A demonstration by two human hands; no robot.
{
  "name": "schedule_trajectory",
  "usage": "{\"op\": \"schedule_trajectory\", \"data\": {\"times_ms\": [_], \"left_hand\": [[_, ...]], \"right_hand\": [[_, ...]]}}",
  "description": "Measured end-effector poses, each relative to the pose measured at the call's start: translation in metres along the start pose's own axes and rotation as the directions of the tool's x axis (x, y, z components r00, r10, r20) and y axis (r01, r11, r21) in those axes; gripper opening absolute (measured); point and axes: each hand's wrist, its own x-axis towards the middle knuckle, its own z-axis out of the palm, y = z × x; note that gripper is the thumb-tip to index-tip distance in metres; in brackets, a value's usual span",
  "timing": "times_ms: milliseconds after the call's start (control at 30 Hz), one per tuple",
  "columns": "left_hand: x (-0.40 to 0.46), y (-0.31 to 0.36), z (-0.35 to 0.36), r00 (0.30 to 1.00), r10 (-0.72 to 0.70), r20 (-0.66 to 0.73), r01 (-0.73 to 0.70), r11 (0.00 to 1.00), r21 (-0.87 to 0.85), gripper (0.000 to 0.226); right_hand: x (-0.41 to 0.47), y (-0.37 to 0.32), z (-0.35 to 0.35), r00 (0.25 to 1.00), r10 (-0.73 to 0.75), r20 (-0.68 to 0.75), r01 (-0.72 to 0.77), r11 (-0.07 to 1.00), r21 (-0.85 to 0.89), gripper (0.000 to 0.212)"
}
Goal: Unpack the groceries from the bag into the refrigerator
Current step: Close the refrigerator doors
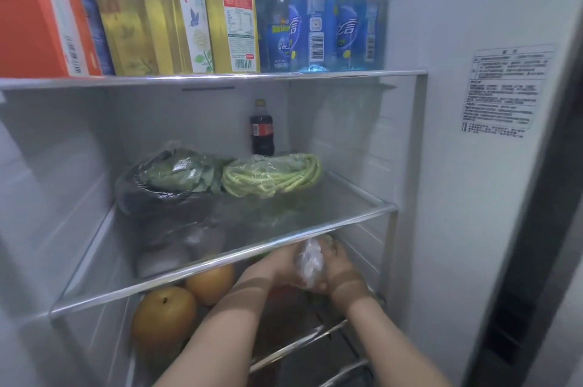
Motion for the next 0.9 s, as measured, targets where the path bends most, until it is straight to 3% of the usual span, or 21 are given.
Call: {"op": "schedule_trajectory", "data": {"times_ms": [133,300,433,567,767,900], "left_hand": [[0.015,-0.025,0.006,0.996,-0.083,-0.016,0.084,0.995,0.045,0.051],[0.057,-0.098,0.027,0.983,-0.170,-0.067,0.175,0.982,0.078,0.033],[0.015,-0.036,0.014,0.975,-0.150,-0.164,0.160,0.986,0.051,0.070],[-0.006,-0.018,0.023,0.980,-0.133,-0.151,0.155,0.977,0.146,0.096],[-0.052,0.008,0.029,0.969,-0.198,-0.149,0.225,0.955,0.194,0.095],[-0.104,0.040,0.037,0.964,-0.166,-0.210,0.213,0.950,0.228,0.089]], "right_hand": [[0.013,-0.005,0.008,0.998,0.022,-0.055,-0.033,0.974,-0.224,0.096],[0.019,-0.003,0.012,0.995,0.005,-0.101,-0.028,0.972,-0.232,0.090],[0.003,-0.005,0.001,0.997,-0.005,-0.079,-0.013,0.972,-0.233,0.097],[-0.019,-0.009,-0.011,1.000,0.000,-0.024,-0.007,0.957,-0.291,0.104],[-0.085,-0.026,-0.025,0.995,-0.049,-0.084,0.023,0.958,-0.286,0.090],[-0.142,-0.033,-0.024,0.972,-0.161,-0.171,0.081,0.912,-0.402,0.093]]}}
